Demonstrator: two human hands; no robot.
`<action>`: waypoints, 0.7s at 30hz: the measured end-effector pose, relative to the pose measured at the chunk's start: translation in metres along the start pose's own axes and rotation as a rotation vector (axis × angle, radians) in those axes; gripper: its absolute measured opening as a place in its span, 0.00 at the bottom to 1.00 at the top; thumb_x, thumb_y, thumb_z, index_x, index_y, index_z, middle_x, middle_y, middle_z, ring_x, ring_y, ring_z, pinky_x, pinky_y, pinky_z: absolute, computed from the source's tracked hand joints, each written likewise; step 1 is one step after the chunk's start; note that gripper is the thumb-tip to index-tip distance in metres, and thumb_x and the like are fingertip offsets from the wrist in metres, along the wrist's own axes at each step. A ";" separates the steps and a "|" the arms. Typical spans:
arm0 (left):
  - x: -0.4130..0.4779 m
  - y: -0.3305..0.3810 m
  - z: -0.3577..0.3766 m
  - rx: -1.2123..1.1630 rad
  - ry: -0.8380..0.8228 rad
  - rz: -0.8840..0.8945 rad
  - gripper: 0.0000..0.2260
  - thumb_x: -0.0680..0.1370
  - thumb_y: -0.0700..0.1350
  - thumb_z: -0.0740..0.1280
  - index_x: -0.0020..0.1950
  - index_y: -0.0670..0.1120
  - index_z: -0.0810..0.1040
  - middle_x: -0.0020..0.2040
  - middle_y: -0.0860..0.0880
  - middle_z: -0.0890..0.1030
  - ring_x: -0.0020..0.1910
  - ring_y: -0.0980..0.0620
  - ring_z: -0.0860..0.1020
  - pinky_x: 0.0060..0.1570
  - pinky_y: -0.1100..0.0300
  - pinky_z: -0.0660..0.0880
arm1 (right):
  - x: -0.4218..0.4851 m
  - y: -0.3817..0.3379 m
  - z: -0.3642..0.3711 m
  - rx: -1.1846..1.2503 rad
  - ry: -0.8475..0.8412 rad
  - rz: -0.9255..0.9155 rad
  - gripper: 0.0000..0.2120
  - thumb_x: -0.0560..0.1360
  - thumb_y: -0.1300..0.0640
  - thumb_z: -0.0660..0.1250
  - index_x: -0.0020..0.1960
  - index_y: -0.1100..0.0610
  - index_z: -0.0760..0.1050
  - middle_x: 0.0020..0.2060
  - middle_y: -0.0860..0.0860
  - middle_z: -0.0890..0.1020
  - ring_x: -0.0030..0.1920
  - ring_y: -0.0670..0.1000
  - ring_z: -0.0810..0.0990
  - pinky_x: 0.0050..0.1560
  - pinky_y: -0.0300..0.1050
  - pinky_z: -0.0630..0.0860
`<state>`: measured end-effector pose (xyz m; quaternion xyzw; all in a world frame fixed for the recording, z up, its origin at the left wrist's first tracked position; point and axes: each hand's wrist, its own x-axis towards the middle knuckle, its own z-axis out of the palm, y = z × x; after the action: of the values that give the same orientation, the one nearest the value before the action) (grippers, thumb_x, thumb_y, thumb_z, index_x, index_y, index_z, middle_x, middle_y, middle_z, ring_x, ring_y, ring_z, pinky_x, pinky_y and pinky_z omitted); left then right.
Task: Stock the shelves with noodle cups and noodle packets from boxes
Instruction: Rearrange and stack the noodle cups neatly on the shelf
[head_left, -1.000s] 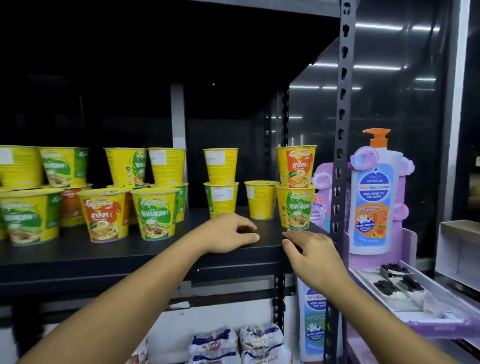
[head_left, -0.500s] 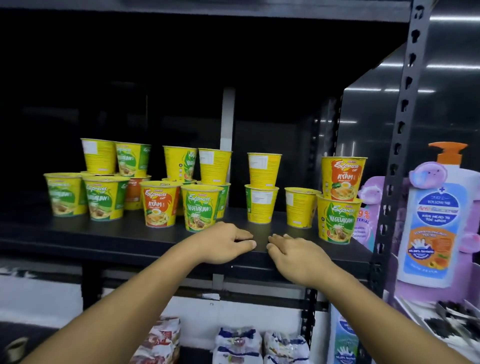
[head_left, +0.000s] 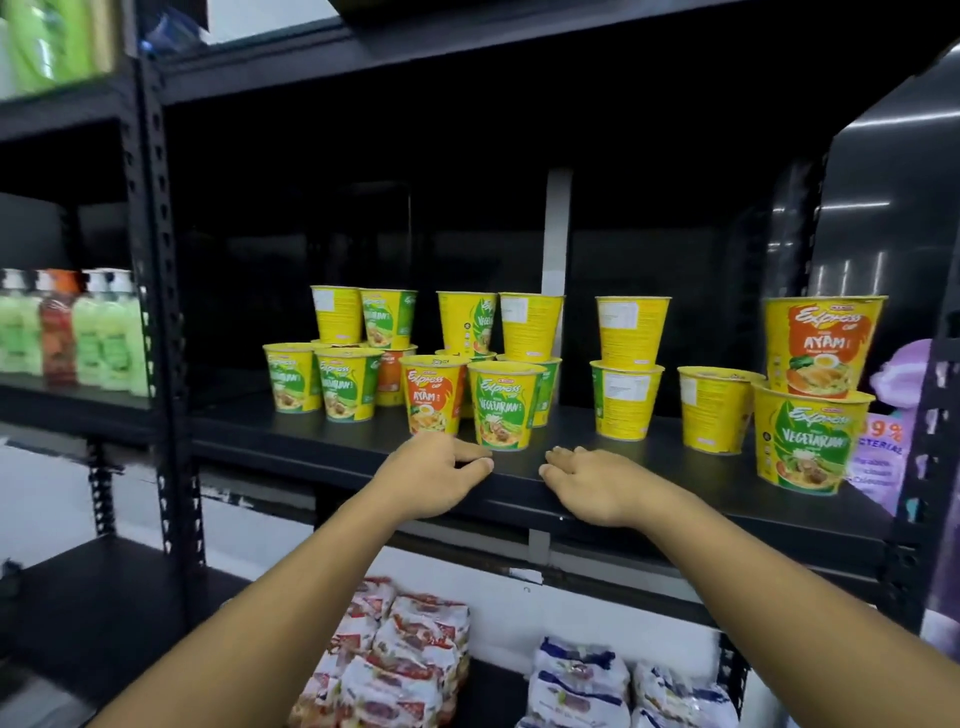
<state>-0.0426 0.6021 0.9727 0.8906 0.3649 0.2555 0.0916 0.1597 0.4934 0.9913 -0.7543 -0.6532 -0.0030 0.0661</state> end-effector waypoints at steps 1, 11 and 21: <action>-0.001 -0.004 -0.003 0.018 0.011 -0.012 0.17 0.83 0.59 0.62 0.67 0.57 0.82 0.68 0.60 0.80 0.68 0.55 0.76 0.66 0.51 0.76 | 0.005 -0.003 0.001 0.008 0.003 0.004 0.26 0.87 0.46 0.45 0.80 0.57 0.63 0.80 0.54 0.63 0.80 0.58 0.60 0.77 0.57 0.59; 0.000 -0.048 -0.023 0.097 0.091 -0.142 0.19 0.79 0.67 0.62 0.63 0.63 0.83 0.53 0.56 0.85 0.52 0.53 0.81 0.51 0.51 0.81 | 0.041 -0.022 0.003 0.090 0.005 0.155 0.33 0.82 0.35 0.49 0.80 0.54 0.63 0.80 0.54 0.64 0.79 0.57 0.61 0.78 0.60 0.57; 0.038 -0.097 -0.040 0.021 0.175 -0.113 0.15 0.77 0.62 0.70 0.42 0.52 0.83 0.39 0.54 0.82 0.41 0.55 0.79 0.37 0.57 0.74 | 0.054 -0.043 -0.007 0.281 0.041 0.287 0.31 0.76 0.31 0.64 0.74 0.47 0.72 0.71 0.50 0.76 0.67 0.52 0.76 0.62 0.45 0.71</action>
<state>-0.0994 0.6968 0.9876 0.8440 0.4236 0.3227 0.0642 0.1254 0.5515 1.0075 -0.8227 -0.5317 0.0821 0.1838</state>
